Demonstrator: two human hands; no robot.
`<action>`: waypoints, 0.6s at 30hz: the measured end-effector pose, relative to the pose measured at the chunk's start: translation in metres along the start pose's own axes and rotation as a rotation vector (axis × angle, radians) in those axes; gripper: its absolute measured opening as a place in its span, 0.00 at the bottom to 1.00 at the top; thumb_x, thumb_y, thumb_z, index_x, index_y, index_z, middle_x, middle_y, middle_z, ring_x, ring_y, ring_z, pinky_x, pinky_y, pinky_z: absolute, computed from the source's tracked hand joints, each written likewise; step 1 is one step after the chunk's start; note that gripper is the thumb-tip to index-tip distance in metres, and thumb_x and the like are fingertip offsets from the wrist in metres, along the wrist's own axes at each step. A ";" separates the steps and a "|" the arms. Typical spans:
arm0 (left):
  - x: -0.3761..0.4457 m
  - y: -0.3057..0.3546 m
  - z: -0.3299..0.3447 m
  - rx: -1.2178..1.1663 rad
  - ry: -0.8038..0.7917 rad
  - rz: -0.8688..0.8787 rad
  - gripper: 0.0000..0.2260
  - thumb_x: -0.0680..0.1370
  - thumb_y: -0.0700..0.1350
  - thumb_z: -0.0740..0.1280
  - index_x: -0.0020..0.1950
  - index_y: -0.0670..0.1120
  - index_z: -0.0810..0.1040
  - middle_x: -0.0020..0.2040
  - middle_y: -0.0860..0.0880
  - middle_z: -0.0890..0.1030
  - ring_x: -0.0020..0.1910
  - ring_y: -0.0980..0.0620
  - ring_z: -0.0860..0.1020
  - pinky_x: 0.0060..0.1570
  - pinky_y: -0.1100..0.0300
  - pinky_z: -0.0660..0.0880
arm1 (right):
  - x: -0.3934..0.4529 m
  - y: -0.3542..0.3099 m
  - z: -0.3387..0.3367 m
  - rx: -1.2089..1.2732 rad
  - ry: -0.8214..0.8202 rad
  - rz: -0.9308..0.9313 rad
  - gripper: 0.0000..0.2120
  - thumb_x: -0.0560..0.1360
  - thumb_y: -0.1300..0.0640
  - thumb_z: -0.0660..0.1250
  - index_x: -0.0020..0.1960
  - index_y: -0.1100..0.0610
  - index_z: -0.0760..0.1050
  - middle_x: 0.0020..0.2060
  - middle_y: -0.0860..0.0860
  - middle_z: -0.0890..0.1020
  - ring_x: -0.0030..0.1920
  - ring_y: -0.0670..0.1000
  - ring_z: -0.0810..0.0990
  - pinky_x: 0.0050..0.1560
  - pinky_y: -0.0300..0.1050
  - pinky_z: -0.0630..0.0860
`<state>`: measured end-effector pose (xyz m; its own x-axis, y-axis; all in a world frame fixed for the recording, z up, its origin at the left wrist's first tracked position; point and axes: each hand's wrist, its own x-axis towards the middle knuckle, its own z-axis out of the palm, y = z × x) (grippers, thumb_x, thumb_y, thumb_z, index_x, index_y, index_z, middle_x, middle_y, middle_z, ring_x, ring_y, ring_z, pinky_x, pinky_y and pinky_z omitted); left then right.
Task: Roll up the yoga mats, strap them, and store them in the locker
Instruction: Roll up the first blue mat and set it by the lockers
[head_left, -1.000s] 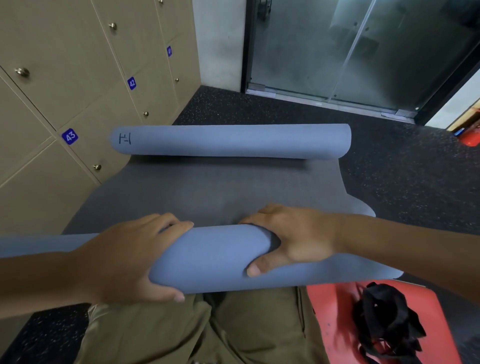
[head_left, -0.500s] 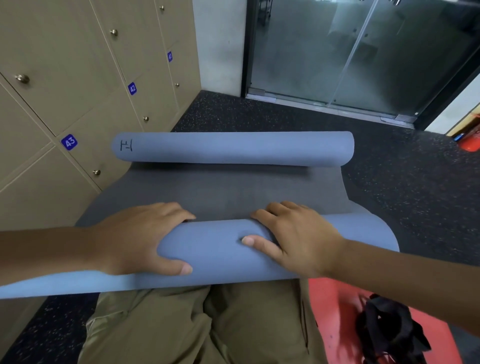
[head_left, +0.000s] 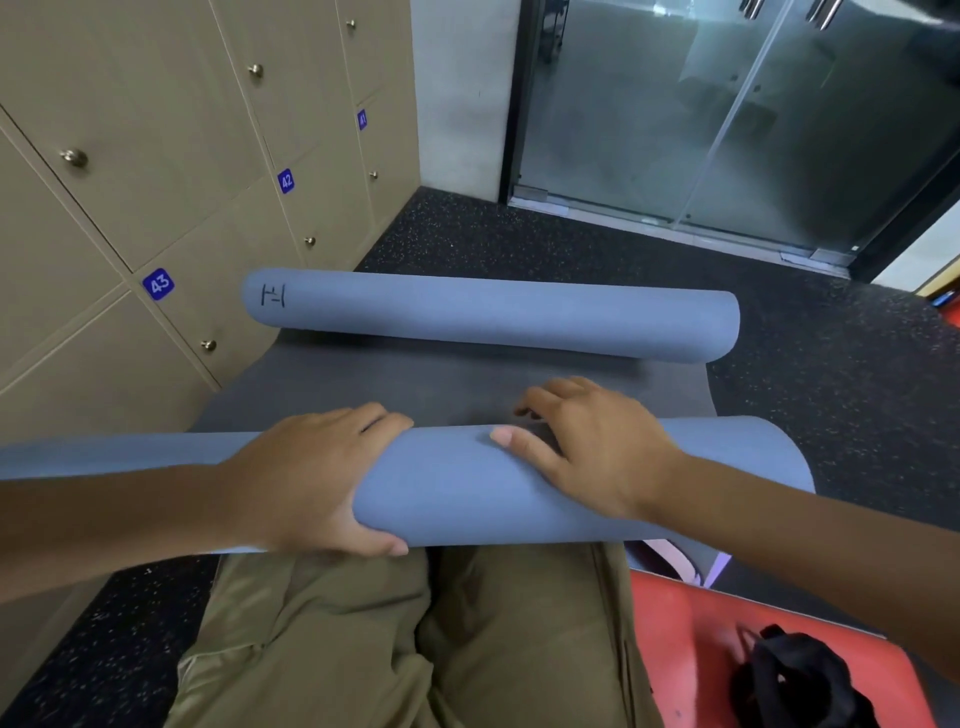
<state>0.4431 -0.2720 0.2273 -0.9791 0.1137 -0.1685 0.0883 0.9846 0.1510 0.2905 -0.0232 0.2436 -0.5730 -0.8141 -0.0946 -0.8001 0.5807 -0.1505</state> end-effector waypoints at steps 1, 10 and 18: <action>0.005 -0.002 -0.004 -0.028 -0.050 -0.016 0.43 0.62 0.79 0.67 0.71 0.60 0.64 0.59 0.62 0.71 0.57 0.60 0.74 0.55 0.58 0.73 | -0.005 -0.003 0.001 -0.056 0.031 -0.027 0.35 0.77 0.26 0.40 0.60 0.47 0.75 0.53 0.48 0.78 0.57 0.52 0.75 0.54 0.51 0.73; 0.043 -0.025 -0.026 -0.195 -0.265 -0.056 0.36 0.60 0.80 0.66 0.63 0.66 0.68 0.56 0.65 0.75 0.56 0.62 0.75 0.59 0.54 0.74 | -0.003 0.009 0.014 -0.205 0.114 -0.022 0.39 0.76 0.23 0.36 0.65 0.47 0.73 0.51 0.47 0.79 0.51 0.53 0.77 0.55 0.52 0.72; 0.034 -0.027 -0.019 0.055 0.146 -0.025 0.44 0.68 0.83 0.45 0.72 0.58 0.70 0.60 0.59 0.75 0.58 0.54 0.76 0.59 0.54 0.72 | 0.033 0.021 -0.002 -0.028 -0.021 -0.048 0.37 0.73 0.22 0.35 0.51 0.45 0.73 0.45 0.46 0.79 0.49 0.50 0.77 0.49 0.49 0.73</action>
<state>0.4043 -0.2973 0.2362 -0.9970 0.0729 -0.0275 0.0700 0.9931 0.0940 0.2542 -0.0376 0.2388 -0.5300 -0.8409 -0.1090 -0.8316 0.5406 -0.1273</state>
